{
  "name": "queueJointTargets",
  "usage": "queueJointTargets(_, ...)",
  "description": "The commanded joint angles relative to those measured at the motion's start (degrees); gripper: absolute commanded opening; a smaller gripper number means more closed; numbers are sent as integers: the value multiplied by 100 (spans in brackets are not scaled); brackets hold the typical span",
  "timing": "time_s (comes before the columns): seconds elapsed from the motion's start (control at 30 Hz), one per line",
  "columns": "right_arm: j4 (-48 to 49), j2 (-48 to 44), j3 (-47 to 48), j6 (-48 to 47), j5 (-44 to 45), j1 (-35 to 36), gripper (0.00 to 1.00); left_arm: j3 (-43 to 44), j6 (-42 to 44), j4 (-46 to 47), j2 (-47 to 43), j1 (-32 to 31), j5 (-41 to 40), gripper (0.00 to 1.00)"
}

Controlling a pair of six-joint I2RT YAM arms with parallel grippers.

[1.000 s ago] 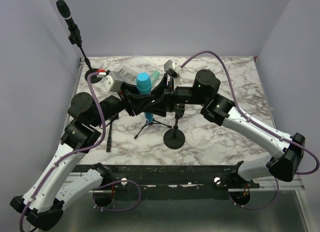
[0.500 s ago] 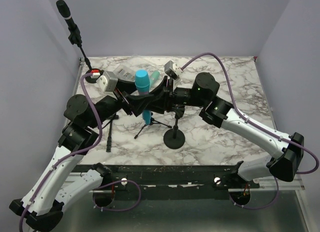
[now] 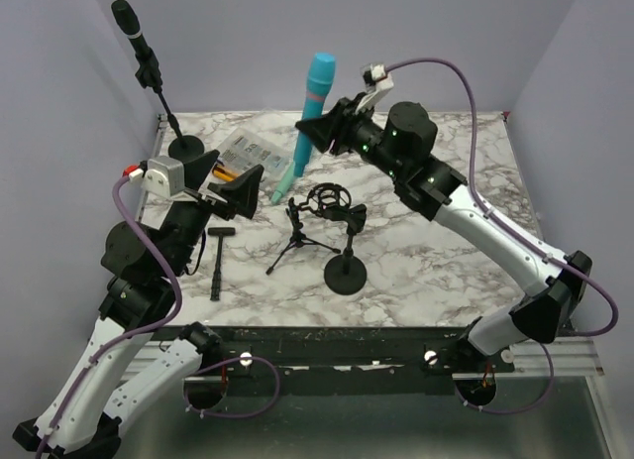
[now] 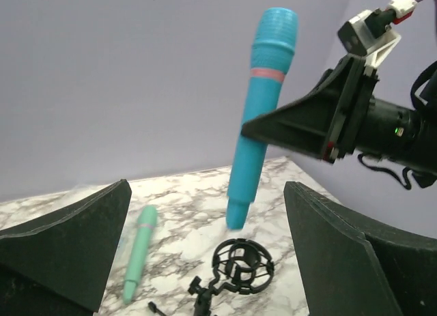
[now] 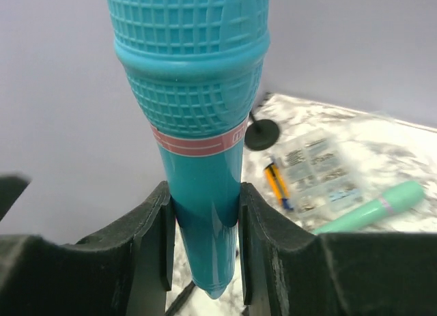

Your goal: Remove the microphone from the stand

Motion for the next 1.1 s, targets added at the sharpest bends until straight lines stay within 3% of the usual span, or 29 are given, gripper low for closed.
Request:
queueJointTargets(0.0,-695,531,498,1092,487,-1000,1,-42,217,-7,122,21,-806,98)
queueJointTargets(0.1,-917,943,728,1643,140,-1607,1,-50,216,-3,152,23,-770,99)
queueJointTargets(0.27,-1063,1634,857,2163,612,-2006,1,-33,184,-10,230,37,-639,98)
queueJointTargets(0.57,-811,2828,757,2868,706,-2126,1,-32,139,-7,272,45,-527,98)
queueJointTargets(1.07,345,4325,332,3830,-616,-2191,1,-32,35,2,314,53,-349,99)
